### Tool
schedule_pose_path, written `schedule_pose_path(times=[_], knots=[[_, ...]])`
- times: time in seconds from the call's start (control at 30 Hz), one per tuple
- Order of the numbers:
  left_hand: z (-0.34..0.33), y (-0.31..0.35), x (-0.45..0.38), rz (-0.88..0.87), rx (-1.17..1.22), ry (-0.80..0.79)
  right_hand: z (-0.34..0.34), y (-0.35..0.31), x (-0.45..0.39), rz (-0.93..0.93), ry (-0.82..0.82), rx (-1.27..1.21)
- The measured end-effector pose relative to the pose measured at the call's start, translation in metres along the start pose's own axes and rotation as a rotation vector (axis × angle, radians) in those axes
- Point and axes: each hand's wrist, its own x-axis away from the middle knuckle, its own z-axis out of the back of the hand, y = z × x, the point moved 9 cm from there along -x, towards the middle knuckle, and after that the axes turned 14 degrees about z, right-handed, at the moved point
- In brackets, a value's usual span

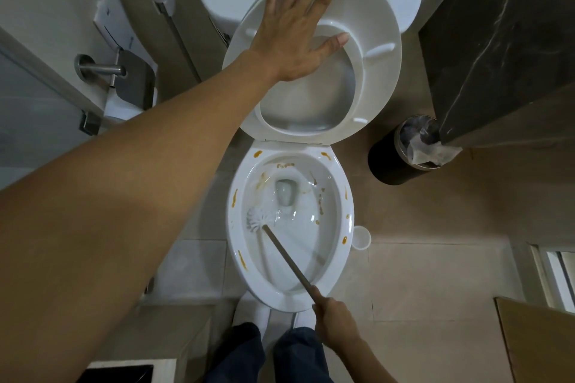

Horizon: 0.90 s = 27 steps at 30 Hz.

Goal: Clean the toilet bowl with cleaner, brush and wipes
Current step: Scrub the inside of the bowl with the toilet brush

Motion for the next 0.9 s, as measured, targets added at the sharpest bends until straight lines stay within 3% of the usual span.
schedule_pose_path(times=[0.1, 0.43, 0.67, 0.9], knots=[[0.000, 0.000, 0.000, -0.002, -0.007, -0.001, 0.022, -0.013, -0.023, 0.043, 0.067, -0.013], [0.001, 0.000, -0.001, -0.008, 0.004, -0.005, 0.008, 0.004, 0.010, 0.012, -0.034, 0.067], [0.001, 0.001, -0.001, -0.002, 0.015, -0.022, 0.039, -0.014, -0.017, 0.067, 0.017, 0.092], [0.006, 0.003, 0.003, 0.008, 0.013, -0.131, 0.026, 0.002, 0.023, -0.033, -0.061, 0.093]])
